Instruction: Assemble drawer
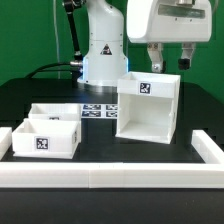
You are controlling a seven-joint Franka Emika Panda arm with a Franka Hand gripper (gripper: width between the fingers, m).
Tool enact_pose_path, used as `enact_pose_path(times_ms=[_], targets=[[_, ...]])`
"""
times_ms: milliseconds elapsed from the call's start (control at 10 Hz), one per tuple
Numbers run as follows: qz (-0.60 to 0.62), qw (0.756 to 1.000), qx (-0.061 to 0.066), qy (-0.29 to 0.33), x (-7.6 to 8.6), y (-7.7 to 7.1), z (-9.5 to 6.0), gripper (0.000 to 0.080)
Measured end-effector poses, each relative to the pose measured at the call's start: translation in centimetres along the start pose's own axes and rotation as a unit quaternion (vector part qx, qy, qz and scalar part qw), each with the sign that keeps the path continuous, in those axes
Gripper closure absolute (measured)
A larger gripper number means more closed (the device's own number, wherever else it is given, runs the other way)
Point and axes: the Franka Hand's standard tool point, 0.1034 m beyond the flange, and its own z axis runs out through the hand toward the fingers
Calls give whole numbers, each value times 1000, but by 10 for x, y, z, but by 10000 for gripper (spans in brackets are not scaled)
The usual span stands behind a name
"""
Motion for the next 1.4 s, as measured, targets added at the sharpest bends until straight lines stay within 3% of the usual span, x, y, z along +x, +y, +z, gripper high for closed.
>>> enact_pose_path(times_ms=[700, 900, 1400], targets=[[0, 1000, 0, -1, 0, 0, 1, 150], [51, 999, 1, -2, -3, -3, 1, 150], [335, 942, 21, -26, -7, -22, 3, 150]])
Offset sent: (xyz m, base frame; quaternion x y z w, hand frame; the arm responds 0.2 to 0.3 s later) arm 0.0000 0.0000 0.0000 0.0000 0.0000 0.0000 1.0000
